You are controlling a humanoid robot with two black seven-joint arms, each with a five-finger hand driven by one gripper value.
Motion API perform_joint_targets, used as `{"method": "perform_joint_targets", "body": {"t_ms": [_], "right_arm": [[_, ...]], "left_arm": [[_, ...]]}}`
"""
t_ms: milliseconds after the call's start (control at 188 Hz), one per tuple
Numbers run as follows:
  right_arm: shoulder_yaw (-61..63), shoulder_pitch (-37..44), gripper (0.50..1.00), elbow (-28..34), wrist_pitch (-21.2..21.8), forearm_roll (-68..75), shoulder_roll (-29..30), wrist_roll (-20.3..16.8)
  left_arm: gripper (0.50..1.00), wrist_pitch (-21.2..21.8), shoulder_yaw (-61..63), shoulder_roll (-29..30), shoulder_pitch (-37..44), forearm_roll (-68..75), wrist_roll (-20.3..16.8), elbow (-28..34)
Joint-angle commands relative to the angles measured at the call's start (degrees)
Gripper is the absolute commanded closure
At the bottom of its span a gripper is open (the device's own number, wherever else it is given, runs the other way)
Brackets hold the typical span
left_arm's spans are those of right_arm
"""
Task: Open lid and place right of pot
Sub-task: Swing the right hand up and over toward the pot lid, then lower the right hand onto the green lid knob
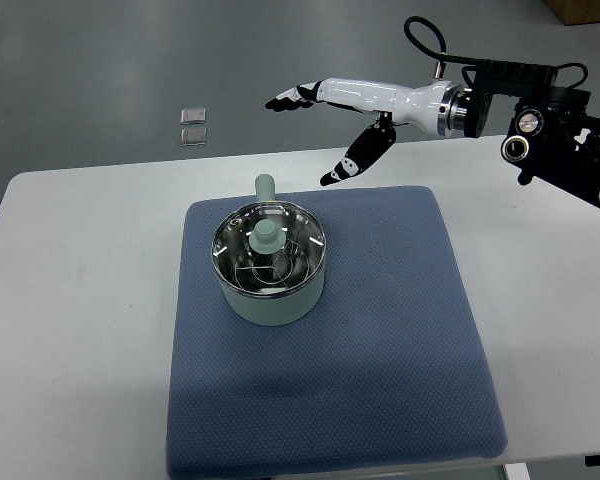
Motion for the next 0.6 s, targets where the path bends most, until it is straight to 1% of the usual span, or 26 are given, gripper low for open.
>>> {"method": "perform_joint_targets", "body": {"t_ms": [0, 127, 133, 143, 218, 393, 398, 408, 462, 515, 520, 562, 594], "right_arm": [[-2.8, 2.5, 0.576, 0.6, 0.0, -2.3, 1.9, -0.2], [-4.5, 4.2, 0.576, 0.6, 0.0, -4.3, 3.7, -0.5], [-5.7, 4.8, 0.579, 0.6, -0.1, -5.3, 4.8, -0.5], [-5.9, 4.9, 0.579, 0.6, -0.1, -5.4, 5.2, -0.6], [-7.8, 6.1, 0.581, 0.6, -0.1, -7.4, 6.6, -0.7], [-11.4, 8.7, 0.583, 0.5, 0.1, -9.3, 8.4, -1.0], [-13.0, 9.8, 0.587, 0.5, 0.1, -9.7, 9.0, -1.8], [-13.4, 10.0, 0.587, 0.5, 0.1, -9.7, 9.1, -2.0], [-14.6, 10.7, 0.597, 0.3, 0.1, -10.3, 9.7, -2.6], [-14.6, 10.7, 0.597, 0.3, 0.1, -10.3, 9.7, -2.6], [-15.3, 11.3, 0.611, 0.0, 0.1, -10.8, 10.3, -2.8], [-15.7, 11.6, 0.628, -0.1, 0.2, -11.3, 10.4, -2.8], [-15.8, 11.6, 0.630, -0.1, 0.2, -11.5, 10.4, -2.8]], "left_arm": [[0.500, 0.0, 0.0, 0.0, 0.0, 0.0, 0.0, 0.0], [0.500, 0.0, 0.1, 0.0, 0.0, 0.0, 0.0, 0.0], [0.500, 0.1, 0.1, 0.0, 0.0, 0.0, -0.1, 0.0], [0.500, 0.0, 0.1, 0.0, 0.0, 0.0, -0.1, 0.0], [0.500, 0.0, 0.0, 0.0, 0.1, 0.0, 0.0, 0.0], [0.500, 0.0, 0.0, 0.0, 0.0, 0.0, 0.0, 0.0], [0.500, 0.0, 0.1, 0.0, 0.0, 0.0, -0.1, 0.0], [0.500, 0.0, 0.0, 0.0, 0.0, 0.0, 0.0, 0.0], [0.500, 0.0, 0.0, 0.0, 0.0, 0.0, 0.0, 0.0], [0.500, 0.0, 0.0, 0.0, 0.0, 0.0, 0.0, 0.0], [0.500, 0.0, 0.0, 0.0, 0.0, 0.0, 0.0, 0.0], [0.500, 0.0, 0.1, 0.0, 0.0, 0.0, -0.1, 0.0], [0.500, 0.0, 0.0, 0.0, 0.0, 0.0, 0.0, 0.0]]}}
